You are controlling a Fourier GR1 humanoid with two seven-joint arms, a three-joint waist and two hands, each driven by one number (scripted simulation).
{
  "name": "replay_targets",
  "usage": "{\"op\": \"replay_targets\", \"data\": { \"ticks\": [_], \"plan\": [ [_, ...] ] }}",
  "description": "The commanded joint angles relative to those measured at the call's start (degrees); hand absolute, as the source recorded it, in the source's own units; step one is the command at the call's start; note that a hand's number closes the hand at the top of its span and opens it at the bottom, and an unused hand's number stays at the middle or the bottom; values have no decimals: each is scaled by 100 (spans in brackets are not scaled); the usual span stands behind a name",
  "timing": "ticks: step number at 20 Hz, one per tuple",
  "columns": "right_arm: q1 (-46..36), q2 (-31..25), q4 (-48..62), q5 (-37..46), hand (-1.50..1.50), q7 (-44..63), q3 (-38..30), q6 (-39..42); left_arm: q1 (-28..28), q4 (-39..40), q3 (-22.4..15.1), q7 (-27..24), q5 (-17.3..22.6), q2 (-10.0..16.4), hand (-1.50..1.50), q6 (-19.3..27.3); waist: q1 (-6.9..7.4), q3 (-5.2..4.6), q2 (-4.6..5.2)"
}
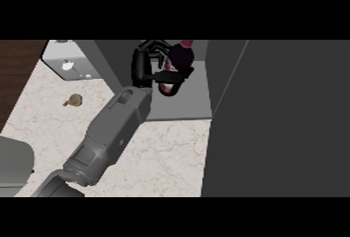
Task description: Pick up the wine, place it into the cabinet and close the cabinet
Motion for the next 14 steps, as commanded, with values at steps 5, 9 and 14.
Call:
{"op": "replay_targets", "data": {
  "ticks": [5, 9, 14],
  "plan": [
    [-103, 5, -105, -424, -150, 25, -77, 41, -611, 883, 313, -194, 263, -48, 150, -50, -136, 0, 48],
    [458, 51, -502, -372, -150, -31, 80, 164, -402, 1019, 780, -468, 496, 17, 150, -295, -141, -1, 50],
    [102, 82, 130, -267, -150, -338, 16, 238, -444, 1198, 965, -539, 692, 20, 150, -656, -91, -2, 70]
  ]
}}
